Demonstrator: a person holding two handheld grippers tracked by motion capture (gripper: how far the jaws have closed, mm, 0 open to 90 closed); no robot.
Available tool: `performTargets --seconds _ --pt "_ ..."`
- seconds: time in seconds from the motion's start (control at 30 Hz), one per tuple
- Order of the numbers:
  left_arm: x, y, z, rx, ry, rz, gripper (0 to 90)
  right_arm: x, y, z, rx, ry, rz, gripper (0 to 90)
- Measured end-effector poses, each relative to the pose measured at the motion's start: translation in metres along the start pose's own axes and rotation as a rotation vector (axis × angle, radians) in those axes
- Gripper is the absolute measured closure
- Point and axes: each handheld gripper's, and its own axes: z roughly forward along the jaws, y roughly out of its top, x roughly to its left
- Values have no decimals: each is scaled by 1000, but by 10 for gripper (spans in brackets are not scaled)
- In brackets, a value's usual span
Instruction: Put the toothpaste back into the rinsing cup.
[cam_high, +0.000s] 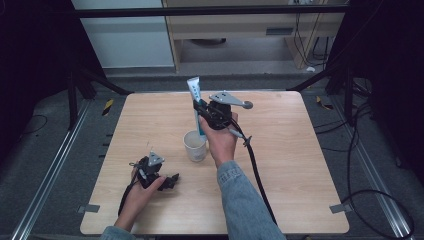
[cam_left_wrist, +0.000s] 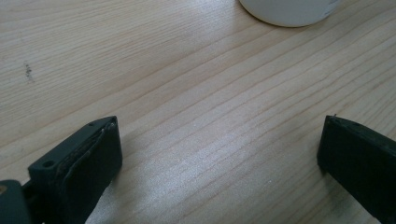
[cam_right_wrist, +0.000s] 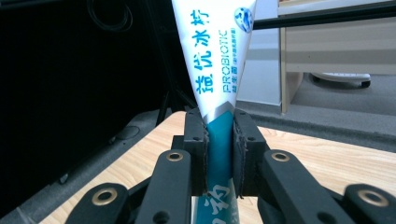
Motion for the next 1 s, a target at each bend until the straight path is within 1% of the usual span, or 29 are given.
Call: performTargets --seconds 0.03,0.13,0.37,0.4,0.5,0.53,0.57,0.7,0.87,0.9,0.97,1.0 --pt "0 0 0 0 0 0 0 0 0 0 0 0 0 784" --pt "0 0 0 1 2 1 0 1 -1 2 -28 7 3 784" --pt "1 0 0 3 0 3 0 3 -5 8 -60 14 -1 784" --pt "1 0 0 2 0 4 0 5 -6 8 -64 12 -11 784" --pt "1 0 0 3 -2 3 0 6 -7 9 -69 13 -13 784" --pt "2 0 0 3 -1 5 0 8 -8 9 -73 8 -24 784" --pt "2 0 0 3 -1 5 0 8 -8 9 -73 8 -24 784" --pt "2 0 0 3 0 5 0 13 -9 7 -91 -22 -37 783" --pt "2 0 0 3 -1 5 0 24 -13 6 -98 -79 -94 783" --pt "2 0 0 4 -1 6 0 26 -15 6 -106 -91 -108 783" --pt "2 0 0 2 -1 3 0 29 -18 6 -115 -115 -125 783" --pt "2 0 0 -1 -1 1 0 30 -19 6 -120 -118 -125 783"
